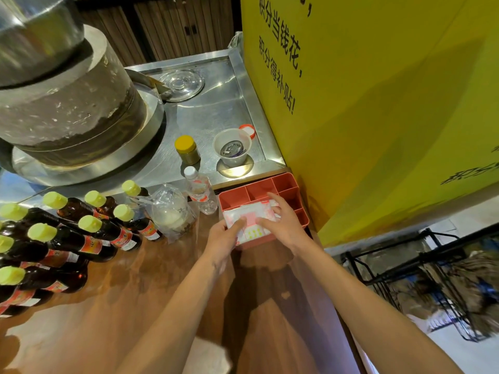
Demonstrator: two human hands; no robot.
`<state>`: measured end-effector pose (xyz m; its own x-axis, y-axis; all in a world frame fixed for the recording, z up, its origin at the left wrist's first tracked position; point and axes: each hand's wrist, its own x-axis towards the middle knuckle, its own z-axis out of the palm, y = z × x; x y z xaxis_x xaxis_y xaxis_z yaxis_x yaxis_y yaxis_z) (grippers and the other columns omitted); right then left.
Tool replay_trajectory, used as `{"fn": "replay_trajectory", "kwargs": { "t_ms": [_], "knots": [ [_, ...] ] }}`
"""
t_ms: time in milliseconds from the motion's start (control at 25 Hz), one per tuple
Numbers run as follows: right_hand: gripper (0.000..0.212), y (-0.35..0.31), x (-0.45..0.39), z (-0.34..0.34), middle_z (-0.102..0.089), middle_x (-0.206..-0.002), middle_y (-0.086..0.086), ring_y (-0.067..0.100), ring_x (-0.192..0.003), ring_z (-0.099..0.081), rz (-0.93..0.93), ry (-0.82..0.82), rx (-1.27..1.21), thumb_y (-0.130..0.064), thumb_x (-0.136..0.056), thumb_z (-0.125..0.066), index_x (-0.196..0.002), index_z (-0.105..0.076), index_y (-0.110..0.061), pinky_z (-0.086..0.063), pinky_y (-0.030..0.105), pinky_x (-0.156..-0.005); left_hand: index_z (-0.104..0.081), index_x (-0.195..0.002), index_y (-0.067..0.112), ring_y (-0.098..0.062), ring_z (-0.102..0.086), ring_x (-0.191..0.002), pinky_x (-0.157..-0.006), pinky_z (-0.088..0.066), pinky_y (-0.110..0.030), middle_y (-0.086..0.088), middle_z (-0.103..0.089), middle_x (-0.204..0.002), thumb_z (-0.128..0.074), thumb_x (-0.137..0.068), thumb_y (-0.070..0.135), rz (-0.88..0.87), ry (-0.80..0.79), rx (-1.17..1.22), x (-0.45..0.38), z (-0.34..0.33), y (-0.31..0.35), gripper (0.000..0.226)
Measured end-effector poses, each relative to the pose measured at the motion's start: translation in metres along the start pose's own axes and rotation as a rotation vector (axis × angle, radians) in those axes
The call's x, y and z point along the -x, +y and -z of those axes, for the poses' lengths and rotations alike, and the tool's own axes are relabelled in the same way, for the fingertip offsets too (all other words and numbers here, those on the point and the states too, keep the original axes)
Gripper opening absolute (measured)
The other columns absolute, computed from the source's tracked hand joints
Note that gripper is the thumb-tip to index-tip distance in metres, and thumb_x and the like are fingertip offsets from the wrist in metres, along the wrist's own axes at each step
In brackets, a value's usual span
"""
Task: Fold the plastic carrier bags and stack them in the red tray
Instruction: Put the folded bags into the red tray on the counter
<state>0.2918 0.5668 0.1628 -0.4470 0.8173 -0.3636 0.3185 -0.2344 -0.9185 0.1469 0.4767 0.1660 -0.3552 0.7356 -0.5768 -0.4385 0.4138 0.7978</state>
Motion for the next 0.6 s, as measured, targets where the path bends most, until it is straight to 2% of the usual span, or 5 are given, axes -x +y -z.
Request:
{"fn": "replay_trajectory", "kwargs": {
  "t_ms": [160,280,400,520,600],
  "knots": [
    [0.066,0.006,-0.019,0.005,-0.052,-0.140,0.001,0.011,-0.117,-0.050,-0.013,0.097,-0.032,-0.007,-0.088,-0.075,-0.145,-0.046,-0.024,-0.049,0.005,-0.063,-0.063,-0.124,0.014,-0.018,-0.072,-0.101,-0.089,-0.058,-0.035,-0.006,-0.074,-0.112,-0.065,-0.095,0.008,-0.118,0.045,-0.063,-0.003,0.005,0.004,0.030],
    [0.062,0.011,-0.028,0.004,-0.052,-0.143,0.003,0.014,-0.122,-0.052,0.004,0.101,0.072,-0.011,-0.090,-0.072,-0.145,-0.046,-0.022,-0.045,0.005,-0.075,-0.058,-0.134,0.017,-0.012,-0.065,-0.111,-0.094,-0.053,-0.026,0.000,-0.066,-0.125,-0.061,-0.097,0.007,-0.197,0.095,-0.319,-0.006,0.019,-0.002,0.039],
    [0.063,0.013,-0.028,-0.002,-0.041,-0.151,0.000,0.017,-0.136,-0.042,0.083,0.034,0.380,-0.021,-0.094,-0.069,-0.150,-0.041,-0.022,-0.036,0.018,-0.100,-0.054,-0.139,0.018,-0.012,-0.054,-0.125,-0.095,-0.042,-0.014,0.005,-0.058,-0.136,-0.056,-0.101,0.018,-0.328,0.082,-0.693,-0.007,0.030,-0.015,0.039],
    [0.060,0.018,-0.020,-0.007,-0.025,-0.161,0.006,0.025,-0.149,-0.024,0.247,0.053,0.754,-0.034,-0.098,-0.061,-0.152,-0.039,-0.022,-0.028,0.039,-0.119,-0.043,-0.149,0.020,-0.014,-0.031,-0.146,-0.119,-0.029,-0.029,0.003,-0.038,-0.156,-0.053,-0.101,0.023,-0.483,-0.006,-1.071,-0.006,0.035,-0.024,0.050],
    [0.055,0.023,-0.012,-0.010,-0.023,-0.165,0.004,0.023,-0.153,-0.015,0.394,0.015,0.922,-0.044,-0.101,-0.050,-0.152,-0.041,-0.025,-0.019,0.047,-0.124,-0.036,-0.153,0.022,-0.015,-0.022,-0.150,-0.122,-0.020,-0.032,0.002,-0.029,-0.161,-0.054,-0.100,0.025,-0.546,-0.017,-1.202,-0.005,0.037,-0.025,0.056]
  ]
}}
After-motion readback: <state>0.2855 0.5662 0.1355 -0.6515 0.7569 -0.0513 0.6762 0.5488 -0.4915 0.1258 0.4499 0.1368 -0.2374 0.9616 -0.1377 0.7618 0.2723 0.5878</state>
